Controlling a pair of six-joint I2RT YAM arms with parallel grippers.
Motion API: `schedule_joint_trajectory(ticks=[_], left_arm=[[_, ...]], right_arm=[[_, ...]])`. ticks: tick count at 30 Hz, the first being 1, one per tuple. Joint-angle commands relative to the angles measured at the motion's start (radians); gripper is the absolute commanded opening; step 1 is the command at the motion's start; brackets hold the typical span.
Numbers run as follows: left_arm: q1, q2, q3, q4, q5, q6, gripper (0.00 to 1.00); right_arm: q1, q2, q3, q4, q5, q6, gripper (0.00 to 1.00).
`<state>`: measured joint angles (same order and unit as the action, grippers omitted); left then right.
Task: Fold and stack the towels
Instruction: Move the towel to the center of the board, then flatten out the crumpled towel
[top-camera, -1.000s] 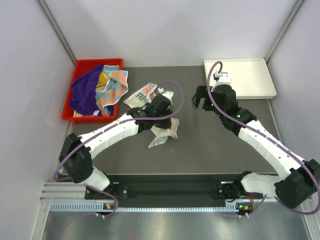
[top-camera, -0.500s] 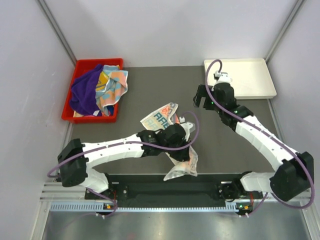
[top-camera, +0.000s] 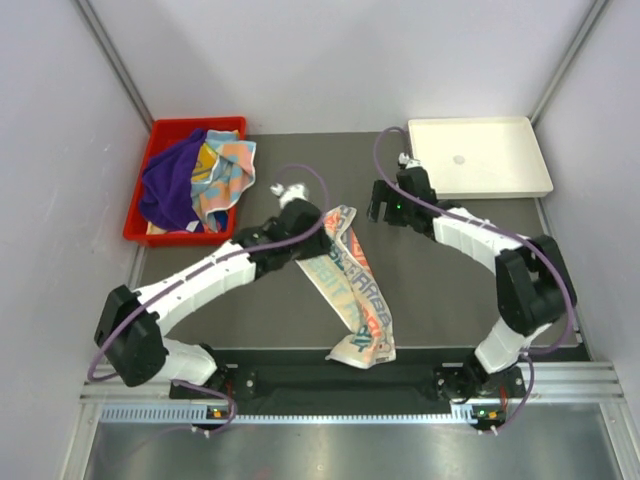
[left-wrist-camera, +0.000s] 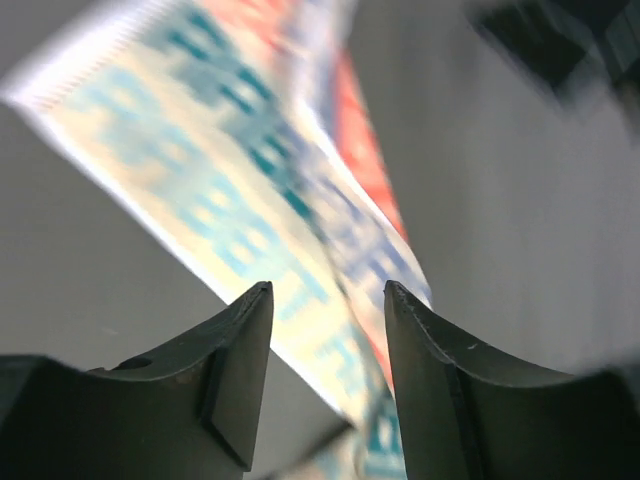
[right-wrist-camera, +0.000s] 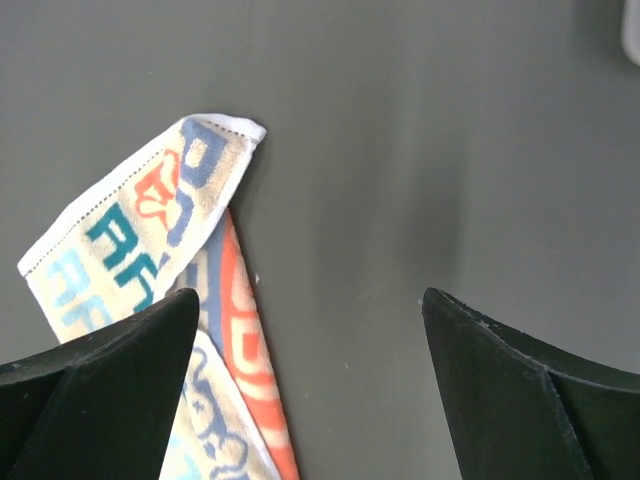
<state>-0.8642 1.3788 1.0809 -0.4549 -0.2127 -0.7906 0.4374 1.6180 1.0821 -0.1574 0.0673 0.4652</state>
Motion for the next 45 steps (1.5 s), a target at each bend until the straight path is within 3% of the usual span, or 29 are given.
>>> schedule_joint_trajectory(ticks=[1, 4, 10, 22, 33, 40, 45], left_arm=[[0.149, -0.021, -0.033, 0.038, -0.071, -0.085, 0.52], [0.249, 0.041, -0.024, 0.071, -0.068, -0.098, 0.51], [0.324, 0.164, -0.010, 0.061, -0.077, -0.145, 0.48], [0.384, 0.281, -0.010, 0.039, -0.133, -0.203, 0.52], [0.421, 0.419, 0.047, 0.042, -0.142, -0.179, 0.53], [0.426, 0.468, 0.083, 0.044, -0.151, -0.171, 0.49], [0.427, 0.496, 0.099, 0.039, -0.155, -0.164, 0.33]], right_arm=[[-0.008, 0.074, 0.097, 0.099, -0.041, 0.056, 0.91], [-0.005, 0.156, 0.154, 0.108, -0.055, 0.087, 0.88], [-0.002, 0.279, 0.239, 0.139, -0.064, 0.161, 0.76], [0.026, 0.443, 0.357, 0.137, -0.106, 0.225, 0.62], [0.040, 0.508, 0.401, 0.128, -0.110, 0.257, 0.57], [0.040, 0.514, 0.368, 0.150, -0.126, 0.286, 0.52], [0.041, 0.511, 0.365, 0.150, -0.136, 0.300, 0.51]])
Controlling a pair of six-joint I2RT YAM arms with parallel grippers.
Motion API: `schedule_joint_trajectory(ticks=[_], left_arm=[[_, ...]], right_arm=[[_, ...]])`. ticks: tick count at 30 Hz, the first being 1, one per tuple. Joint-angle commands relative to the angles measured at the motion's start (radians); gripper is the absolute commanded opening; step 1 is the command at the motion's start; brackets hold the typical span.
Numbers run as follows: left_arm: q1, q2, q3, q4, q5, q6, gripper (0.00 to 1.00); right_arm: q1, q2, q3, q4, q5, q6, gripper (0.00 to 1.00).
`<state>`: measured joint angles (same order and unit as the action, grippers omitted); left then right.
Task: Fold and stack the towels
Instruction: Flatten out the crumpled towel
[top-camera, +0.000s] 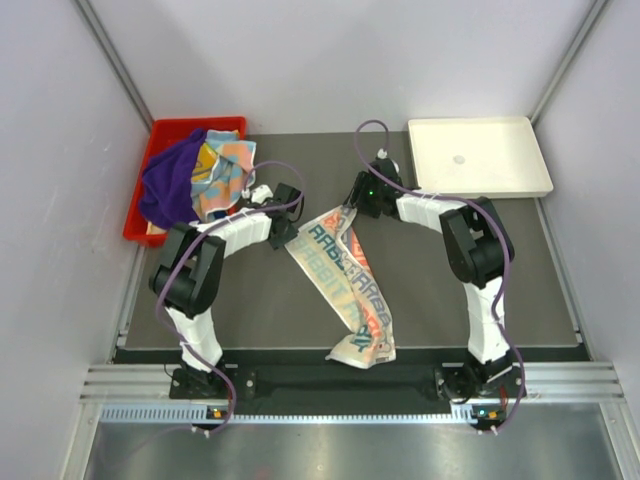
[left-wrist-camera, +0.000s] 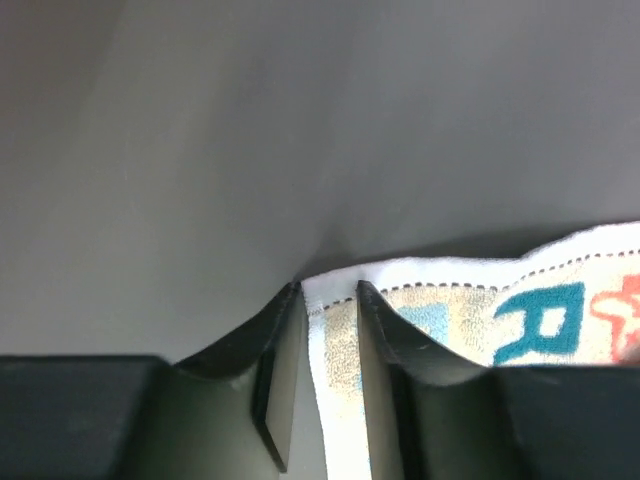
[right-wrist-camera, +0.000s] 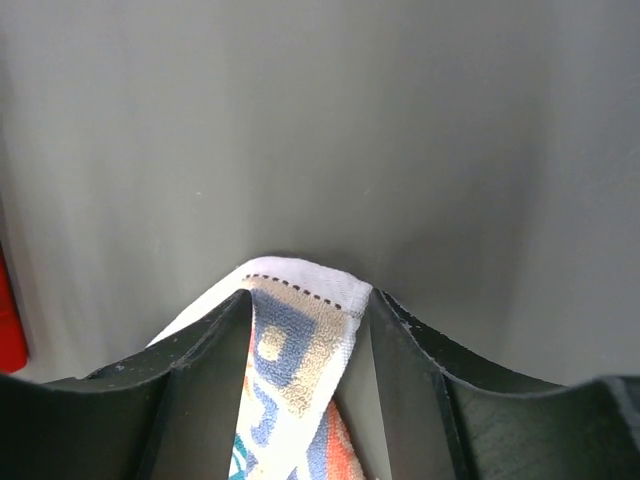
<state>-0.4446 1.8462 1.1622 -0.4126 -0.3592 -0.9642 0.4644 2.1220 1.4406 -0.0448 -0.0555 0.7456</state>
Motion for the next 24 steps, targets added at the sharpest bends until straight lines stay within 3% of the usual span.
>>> schedule_joint_trajectory(ticks=[1, 7, 19, 24], left_arm=[[0.009, 0.033, 0.021, -0.002, -0.011, 0.012, 0.29], [0.015, 0.044, 0.054, -0.011, -0.024, 0.051, 0.00], [0.020, 0.012, 0.175, -0.035, -0.064, 0.209, 0.00], [0.023, 0.011, 0.226, -0.043, -0.041, 0.286, 0.00]], right_arm=[[0.014, 0.007, 0.006, 0.037, -0.014, 0.023, 0.50], [0.013, 0.006, 0.007, 0.037, -0.015, 0.026, 0.42], [-0.001, -0.016, 0.015, 0.033, 0.025, -0.011, 0.10], [-0.010, -0.033, 0.021, 0.002, 0.051, -0.058, 0.07]])
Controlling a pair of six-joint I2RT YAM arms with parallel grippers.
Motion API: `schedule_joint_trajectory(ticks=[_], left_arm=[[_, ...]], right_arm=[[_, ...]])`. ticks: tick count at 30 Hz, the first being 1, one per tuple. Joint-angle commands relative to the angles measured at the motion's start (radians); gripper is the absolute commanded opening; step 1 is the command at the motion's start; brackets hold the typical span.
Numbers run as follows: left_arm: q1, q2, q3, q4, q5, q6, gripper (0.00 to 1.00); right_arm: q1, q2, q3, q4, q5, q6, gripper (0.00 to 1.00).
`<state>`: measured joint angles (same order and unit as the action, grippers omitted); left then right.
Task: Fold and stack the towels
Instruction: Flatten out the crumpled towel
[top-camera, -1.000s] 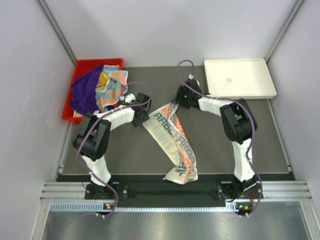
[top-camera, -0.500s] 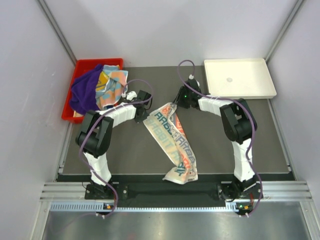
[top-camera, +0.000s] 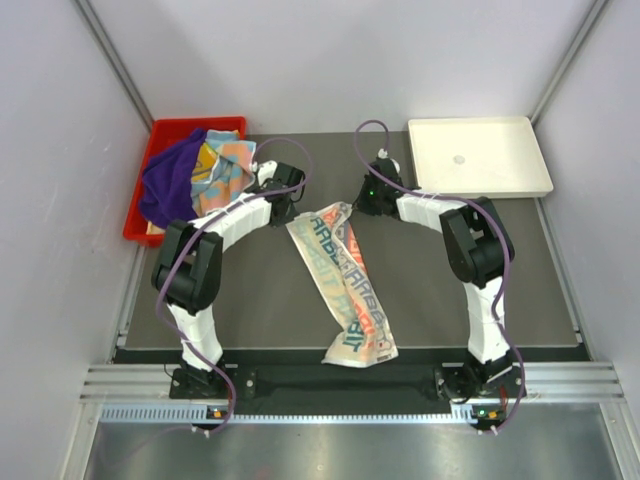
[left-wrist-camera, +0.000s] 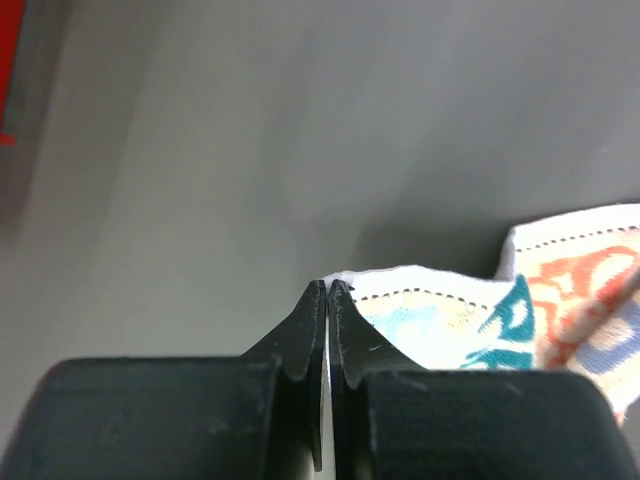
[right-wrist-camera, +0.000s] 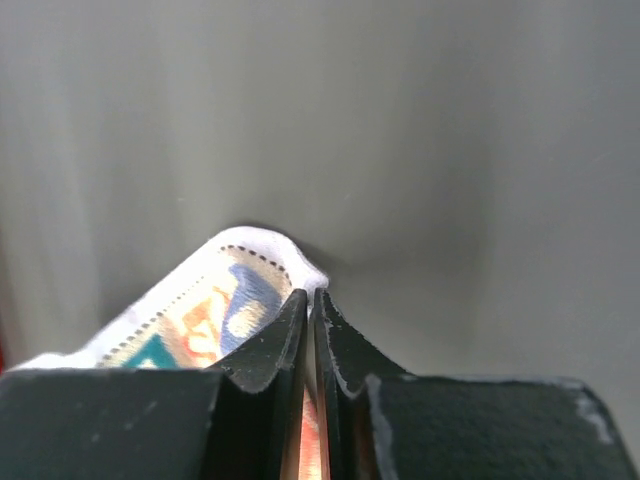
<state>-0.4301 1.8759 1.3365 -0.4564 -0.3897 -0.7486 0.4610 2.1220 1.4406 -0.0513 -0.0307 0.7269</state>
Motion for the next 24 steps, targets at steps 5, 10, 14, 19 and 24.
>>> schedule_joint_trajectory(ticks=[5, 10, 14, 19, 24], left_arm=[[0.011, -0.020, 0.061, -0.014, -0.008, 0.097, 0.00], [0.013, -0.026, 0.056, -0.014, 0.011, 0.104, 0.00], [0.011, -0.027, 0.050, -0.008, 0.023, 0.106, 0.00], [0.013, -0.027, 0.043, -0.002, 0.031, 0.109, 0.00], [0.014, -0.023, 0.044, -0.001, 0.040, 0.109, 0.00]], right_arm=[[-0.005, -0.027, 0.052, -0.033, 0.092, -0.083, 0.20], [0.013, -0.022, 0.070, -0.064, 0.141, -0.106, 0.42], [0.036, -0.001, 0.112, -0.088, 0.169, -0.112, 0.48], [0.064, 0.052, 0.190, -0.166, 0.204, -0.118, 0.43], [0.079, 0.079, 0.205, -0.206, 0.235, -0.093, 0.37]])
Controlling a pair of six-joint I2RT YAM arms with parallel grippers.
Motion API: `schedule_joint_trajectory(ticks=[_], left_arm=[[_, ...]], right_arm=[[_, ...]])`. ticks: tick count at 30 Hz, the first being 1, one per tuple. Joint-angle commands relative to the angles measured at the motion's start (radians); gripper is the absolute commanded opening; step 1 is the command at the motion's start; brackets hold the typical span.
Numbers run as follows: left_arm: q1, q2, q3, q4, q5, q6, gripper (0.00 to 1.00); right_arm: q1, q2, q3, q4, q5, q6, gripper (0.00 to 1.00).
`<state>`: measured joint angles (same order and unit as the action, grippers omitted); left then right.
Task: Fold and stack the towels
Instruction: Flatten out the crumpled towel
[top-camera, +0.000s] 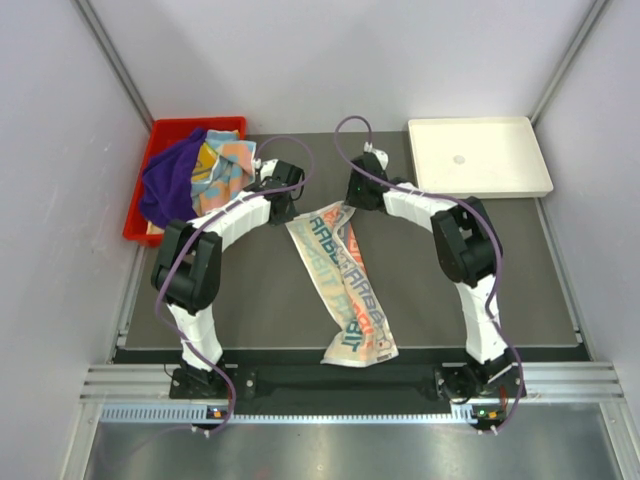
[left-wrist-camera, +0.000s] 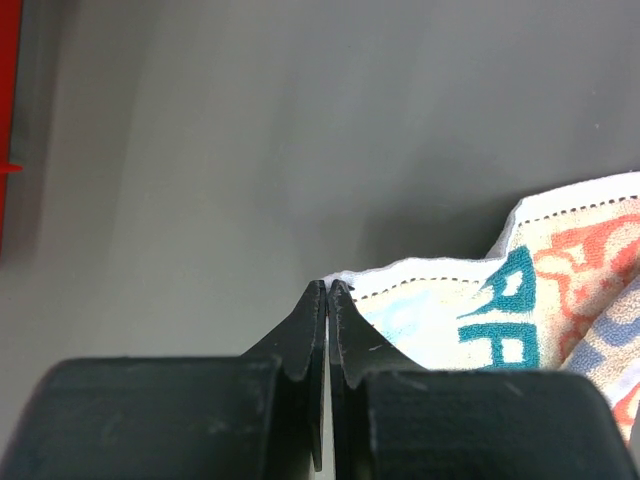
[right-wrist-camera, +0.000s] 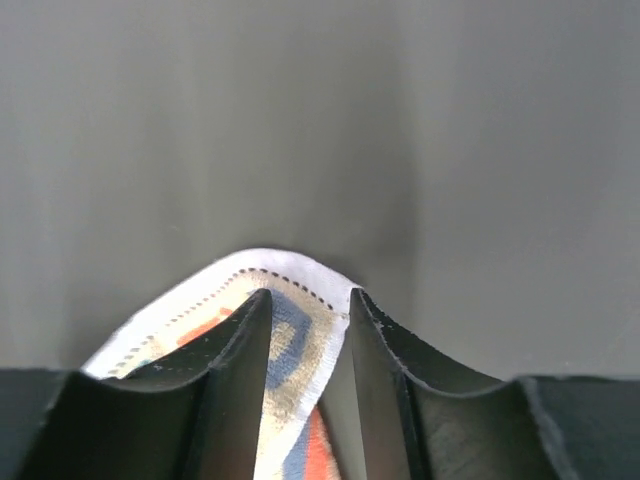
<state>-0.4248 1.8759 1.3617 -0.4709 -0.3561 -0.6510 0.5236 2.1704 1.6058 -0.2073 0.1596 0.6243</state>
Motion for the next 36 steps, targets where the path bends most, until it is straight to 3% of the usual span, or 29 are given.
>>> schedule_joint_trajectory(ticks=[1, 11, 23, 30, 36], left_arm=[[0.008, -0.023, 0.017, 0.014, 0.008, 0.011, 0.00], [0.008, -0.023, 0.011, 0.018, 0.016, 0.016, 0.00], [0.012, -0.046, 0.013, 0.011, 0.013, 0.022, 0.00], [0.023, -0.073, -0.004, 0.003, 0.005, 0.031, 0.00], [0.024, -0.081, -0.019, -0.002, 0.012, 0.030, 0.00]], right_arm=[[0.018, 0.032, 0.031, -0.053, 0.049, 0.012, 0.37], [0.024, 0.022, -0.004, -0.043, 0.087, 0.006, 0.40], [0.030, 0.017, -0.007, -0.064, 0.126, -0.009, 0.31], [0.013, -0.032, -0.081, -0.021, 0.140, -0.015, 0.45], [0.013, -0.018, -0.044, -0.041, 0.120, -0.025, 0.42]])
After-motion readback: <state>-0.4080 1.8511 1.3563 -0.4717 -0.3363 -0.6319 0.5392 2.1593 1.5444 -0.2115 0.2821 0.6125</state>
